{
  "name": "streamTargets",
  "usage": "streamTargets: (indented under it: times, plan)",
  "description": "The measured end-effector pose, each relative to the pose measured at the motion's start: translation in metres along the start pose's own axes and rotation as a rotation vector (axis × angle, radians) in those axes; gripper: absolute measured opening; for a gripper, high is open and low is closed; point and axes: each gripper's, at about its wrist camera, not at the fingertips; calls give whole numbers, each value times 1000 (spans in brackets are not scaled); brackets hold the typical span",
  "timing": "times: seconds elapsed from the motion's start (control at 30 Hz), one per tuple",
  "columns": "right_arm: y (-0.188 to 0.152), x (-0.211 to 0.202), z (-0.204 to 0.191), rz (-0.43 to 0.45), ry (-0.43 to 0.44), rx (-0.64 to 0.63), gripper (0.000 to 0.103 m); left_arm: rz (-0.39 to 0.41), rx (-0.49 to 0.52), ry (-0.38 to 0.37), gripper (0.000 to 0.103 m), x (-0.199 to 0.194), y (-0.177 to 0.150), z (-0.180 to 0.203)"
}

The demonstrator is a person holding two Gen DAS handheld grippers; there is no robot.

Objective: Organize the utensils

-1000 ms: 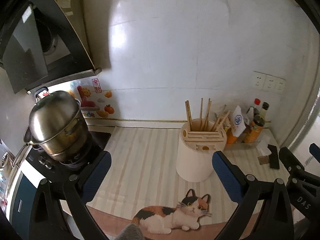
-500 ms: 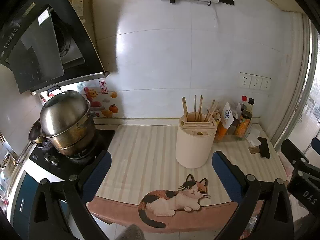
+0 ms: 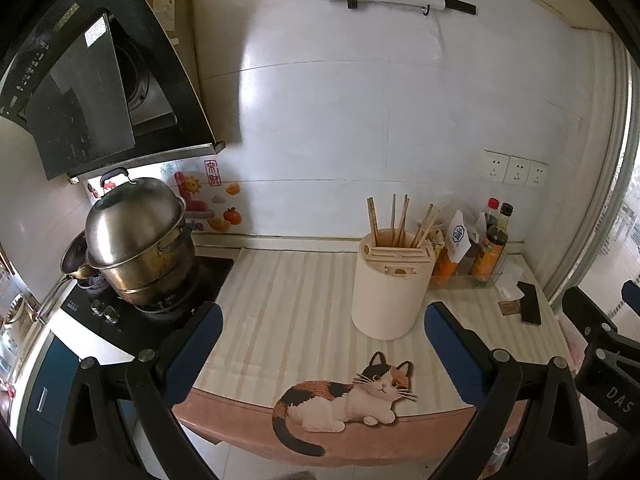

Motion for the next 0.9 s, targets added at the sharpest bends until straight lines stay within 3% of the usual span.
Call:
streamTargets:
  times: [0.9]
  plan:
    - [3,6,3,-3,16,-7,103,5,-5,4,103,3,3,8]
Point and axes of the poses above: each gripper's, at about its wrist camera, not at the fingertips, and x roughly the way its jaws point, z to its right, y to its top, and after that the axes turned 6 degrees about -y, right-handed
